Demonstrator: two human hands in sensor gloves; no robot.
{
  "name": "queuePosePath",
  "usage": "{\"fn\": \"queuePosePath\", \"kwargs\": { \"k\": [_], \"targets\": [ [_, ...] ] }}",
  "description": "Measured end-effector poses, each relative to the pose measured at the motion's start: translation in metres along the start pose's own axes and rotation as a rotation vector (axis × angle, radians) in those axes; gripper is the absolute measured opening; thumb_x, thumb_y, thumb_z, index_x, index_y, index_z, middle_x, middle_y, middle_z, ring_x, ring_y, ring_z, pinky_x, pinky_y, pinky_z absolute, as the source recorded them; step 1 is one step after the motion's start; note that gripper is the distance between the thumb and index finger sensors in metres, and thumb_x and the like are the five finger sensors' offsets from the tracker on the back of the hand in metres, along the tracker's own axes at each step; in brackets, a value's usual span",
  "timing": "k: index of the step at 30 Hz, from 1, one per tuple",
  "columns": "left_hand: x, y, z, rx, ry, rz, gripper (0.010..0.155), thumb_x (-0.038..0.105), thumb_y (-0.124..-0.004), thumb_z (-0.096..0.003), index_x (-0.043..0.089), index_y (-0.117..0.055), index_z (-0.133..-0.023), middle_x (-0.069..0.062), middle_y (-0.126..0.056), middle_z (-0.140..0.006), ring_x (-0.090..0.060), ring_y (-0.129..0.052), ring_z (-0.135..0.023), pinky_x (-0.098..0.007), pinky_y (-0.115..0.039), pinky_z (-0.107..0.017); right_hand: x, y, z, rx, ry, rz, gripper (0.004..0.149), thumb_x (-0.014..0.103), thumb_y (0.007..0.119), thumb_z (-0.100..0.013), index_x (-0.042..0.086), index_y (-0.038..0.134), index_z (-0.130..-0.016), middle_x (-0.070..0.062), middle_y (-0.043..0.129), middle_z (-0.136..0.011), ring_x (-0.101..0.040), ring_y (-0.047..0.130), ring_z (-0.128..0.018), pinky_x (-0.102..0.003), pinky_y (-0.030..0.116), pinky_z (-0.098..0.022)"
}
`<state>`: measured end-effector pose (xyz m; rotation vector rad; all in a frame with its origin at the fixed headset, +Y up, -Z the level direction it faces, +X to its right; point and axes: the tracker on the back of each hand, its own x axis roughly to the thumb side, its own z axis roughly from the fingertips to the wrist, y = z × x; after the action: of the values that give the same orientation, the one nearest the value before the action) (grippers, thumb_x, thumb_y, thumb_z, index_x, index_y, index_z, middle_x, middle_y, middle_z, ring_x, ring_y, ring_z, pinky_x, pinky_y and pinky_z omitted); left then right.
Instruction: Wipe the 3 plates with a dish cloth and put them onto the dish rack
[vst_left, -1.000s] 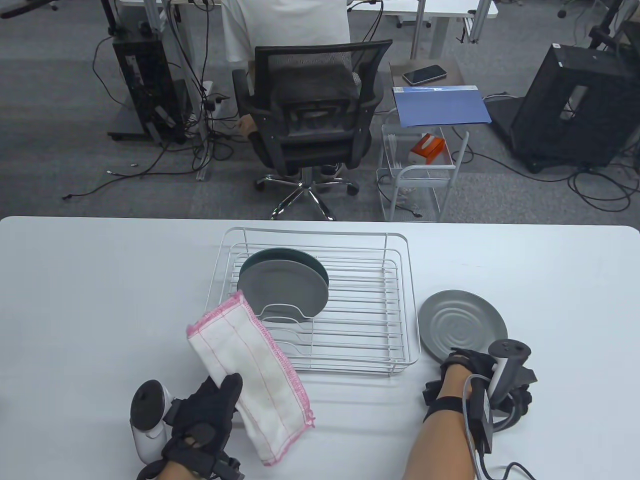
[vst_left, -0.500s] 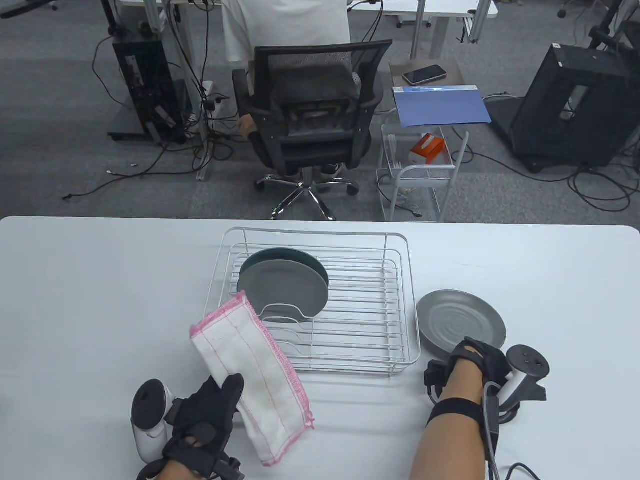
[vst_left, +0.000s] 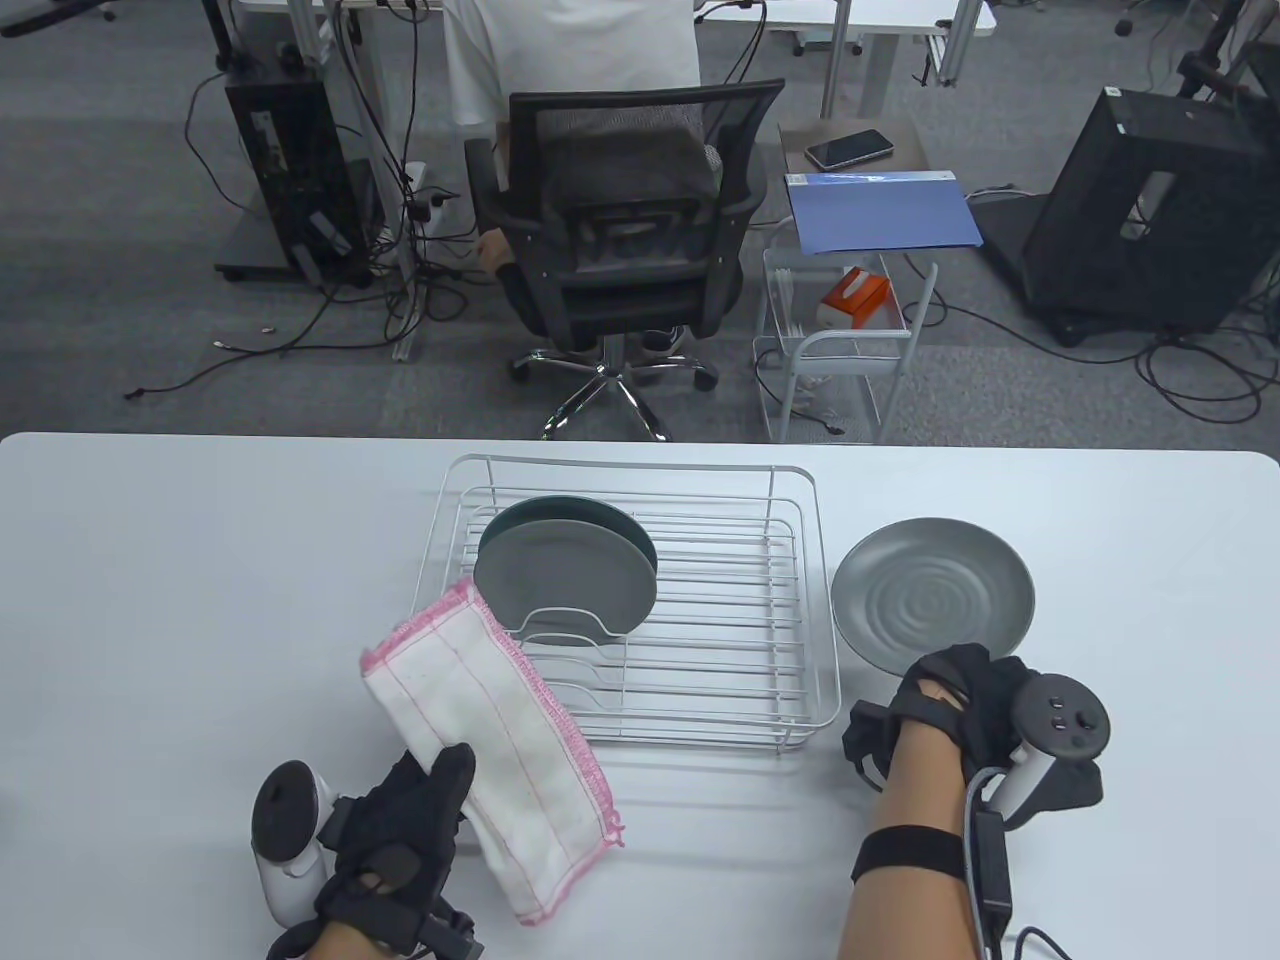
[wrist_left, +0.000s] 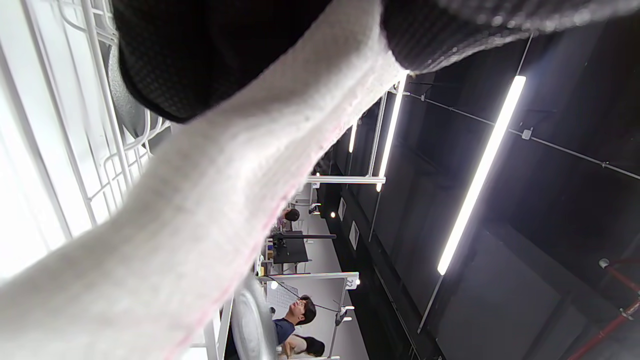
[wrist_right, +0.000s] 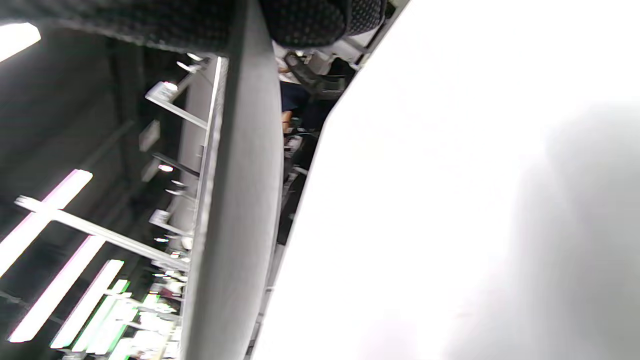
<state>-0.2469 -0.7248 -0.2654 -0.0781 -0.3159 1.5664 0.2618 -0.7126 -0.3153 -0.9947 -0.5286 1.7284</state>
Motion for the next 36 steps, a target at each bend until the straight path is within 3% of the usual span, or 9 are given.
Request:
{"fn": "queuePosePath", "kwargs": {
  "k": [3,6,9,12,16,20,29,33,36],
  "targets": [
    [-0.001,0.002,0.000,0.014,0.003,-0.018,0.054,0.046,-0.067,-0.0586,0.024,-0.056,-0.107,-0.013,-0.084,-0.100,-0.036,-0.100,-0.079,-0.054,-0.077,-0.062,0.017,-0.014,0.014,-0.019,-0.105,-0.053,0.044,0.033,0.067,-0.048,-0.006,0.059,-0.068,-0.024,0.032,-0.094,-0.054,0.027,-0.085,-0.068,0.020,-0.056],
    [0.001,0.002,0.000,0.017,-0.006,-0.029,0.055,0.046,-0.067,-0.0586,0.025,-0.055,-0.108,-0.013,-0.083,-0.101,-0.036,-0.100,-0.080,-0.054,-0.076,-0.063,0.029,-0.019,0.031,0.080,-0.168,-0.159,0.044,0.034,0.066,-0.049,-0.005,0.059,-0.069,-0.024,0.033,-0.094,-0.054,0.031,-0.086,-0.069,0.022,-0.057],
    [0.005,0.003,0.002,0.031,-0.040,-0.073,0.054,0.046,-0.067,-0.0586,0.026,-0.055,-0.108,-0.012,-0.082,-0.102,-0.035,-0.099,-0.081,-0.054,-0.076,-0.063,0.037,-0.015,0.055,0.241,-0.253,-0.263,0.045,0.034,0.067,-0.049,-0.004,0.060,-0.070,-0.024,0.036,-0.095,-0.052,0.049,-0.086,-0.070,0.035,-0.060],
    [0.009,0.006,0.004,0.066,-0.068,-0.122,0.055,0.046,-0.067,-0.0585,0.027,-0.054,-0.108,-0.012,-0.082,-0.103,-0.036,-0.098,-0.082,-0.055,-0.075,-0.064,0.040,-0.001,0.086,0.475,-0.345,-0.400,0.045,0.032,0.070,-0.048,-0.004,0.061,-0.072,-0.027,0.040,-0.095,-0.048,0.079,-0.075,-0.067,0.061,-0.058],
    [0.018,0.010,0.008,0.123,-0.119,-0.212,0.055,0.046,-0.067,-0.0583,0.028,-0.053,-0.108,-0.011,-0.079,-0.105,-0.037,-0.096,-0.085,-0.056,-0.073,-0.066,0.036,0.020,0.124,0.718,-0.317,-0.469,0.044,0.030,0.071,-0.048,-0.003,0.062,-0.076,-0.030,0.045,-0.094,-0.041,0.098,-0.057,-0.063,0.079,-0.047],
    [0.028,0.016,0.014,0.212,-0.182,-0.324,0.055,0.046,-0.066,-0.0582,0.029,-0.051,-0.109,-0.010,-0.076,-0.107,-0.036,-0.093,-0.088,-0.056,-0.071,-0.067,0.022,0.049,0.157,0.914,-0.214,-0.429,0.043,0.031,0.072,-0.049,0.001,0.062,-0.078,-0.030,0.052,-0.092,-0.039,0.101,-0.050,-0.061,0.083,-0.042],
    [0.044,0.015,0.020,0.278,-0.267,-0.534,0.054,0.044,-0.069,-0.0572,0.031,-0.055,-0.108,-0.010,-0.076,-0.107,-0.038,-0.091,-0.090,-0.058,-0.069,-0.068,-0.025,0.085,0.173,0.995,0.007,-0.306,0.043,0.035,0.073,-0.049,0.010,0.064,-0.083,-0.032,0.069,-0.082,-0.042,0.104,-0.045,-0.062,0.086,-0.036],
    [0.052,-0.004,0.020,0.204,-0.329,-0.713,0.053,0.044,-0.072,-0.0564,0.032,-0.060,-0.107,-0.009,-0.077,-0.107,-0.038,-0.090,-0.091,-0.058,-0.068,-0.068,-0.035,0.086,0.176,1.047,0.071,-0.315,0.049,0.033,0.073,-0.050,0.005,0.055,-0.085,-0.029,0.080,-0.072,-0.042,0.104,-0.044,-0.062,0.086,-0.036],
    [0.052,-0.020,0.018,0.106,-0.355,-0.859,0.052,0.044,-0.074,-0.0556,0.032,-0.063,-0.105,-0.008,-0.080,-0.106,-0.037,-0.090,-0.092,-0.058,-0.067,-0.069,-0.038,0.089,0.176,1.083,0.049,-0.317,0.060,0.032,0.072,-0.050,0.002,0.045,-0.094,-0.025,0.077,-0.076,-0.039,0.102,-0.047,-0.061,0.085,-0.038]
  ]
}}
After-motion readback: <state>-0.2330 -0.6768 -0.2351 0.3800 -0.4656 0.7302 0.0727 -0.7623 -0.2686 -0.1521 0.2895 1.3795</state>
